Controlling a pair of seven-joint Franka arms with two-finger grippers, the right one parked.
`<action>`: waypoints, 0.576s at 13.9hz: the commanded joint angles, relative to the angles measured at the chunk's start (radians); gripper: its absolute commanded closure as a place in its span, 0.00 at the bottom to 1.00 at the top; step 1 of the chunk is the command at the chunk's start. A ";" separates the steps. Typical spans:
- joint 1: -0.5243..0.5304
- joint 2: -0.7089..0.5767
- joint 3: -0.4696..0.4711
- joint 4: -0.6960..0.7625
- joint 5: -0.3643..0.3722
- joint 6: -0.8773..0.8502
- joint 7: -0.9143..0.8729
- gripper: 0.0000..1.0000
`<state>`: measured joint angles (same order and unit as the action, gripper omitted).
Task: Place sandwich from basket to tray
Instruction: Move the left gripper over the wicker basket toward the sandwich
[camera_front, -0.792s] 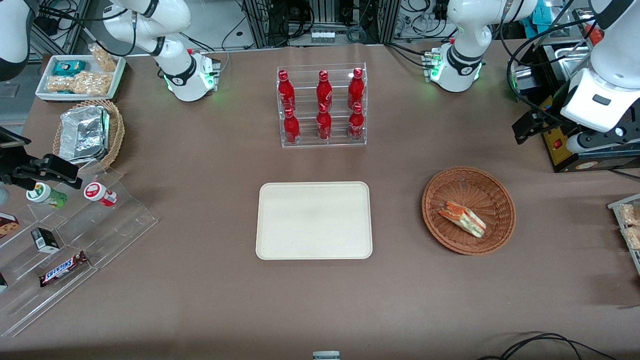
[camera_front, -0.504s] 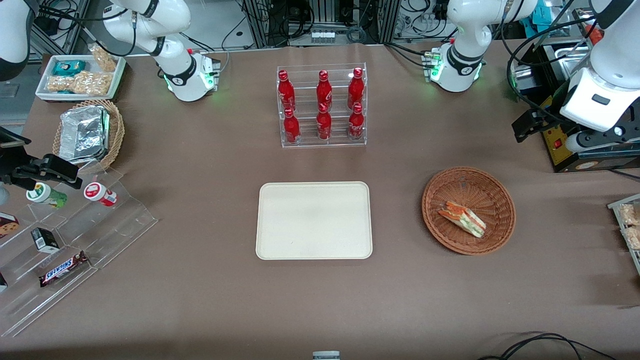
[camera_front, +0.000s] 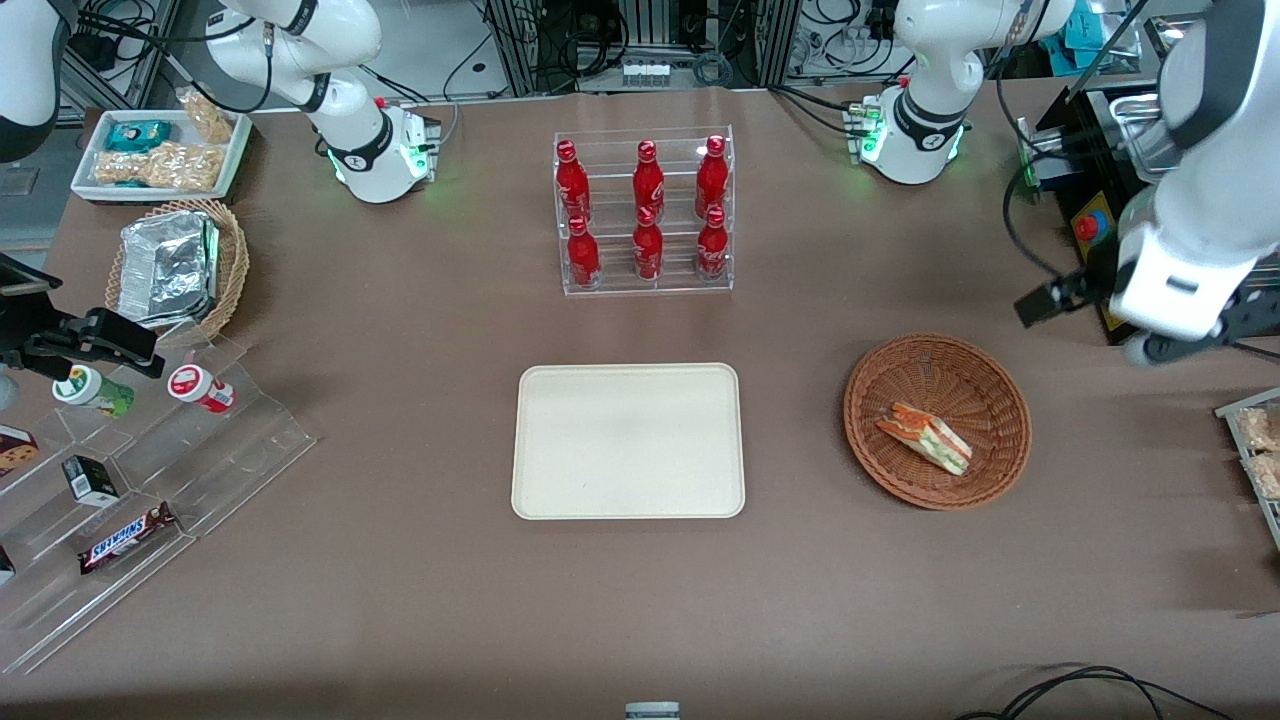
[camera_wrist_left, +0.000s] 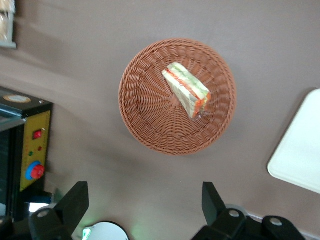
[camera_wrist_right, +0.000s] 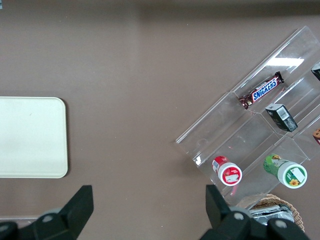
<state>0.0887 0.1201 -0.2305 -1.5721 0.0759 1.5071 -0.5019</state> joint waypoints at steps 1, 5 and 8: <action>0.012 0.108 -0.001 0.012 0.010 0.047 -0.044 0.00; 0.014 0.208 -0.001 -0.037 -0.007 0.213 -0.478 0.00; 0.011 0.274 -0.003 -0.063 -0.016 0.345 -0.613 0.00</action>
<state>0.0995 0.3702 -0.2287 -1.6240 0.0702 1.7940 -1.0158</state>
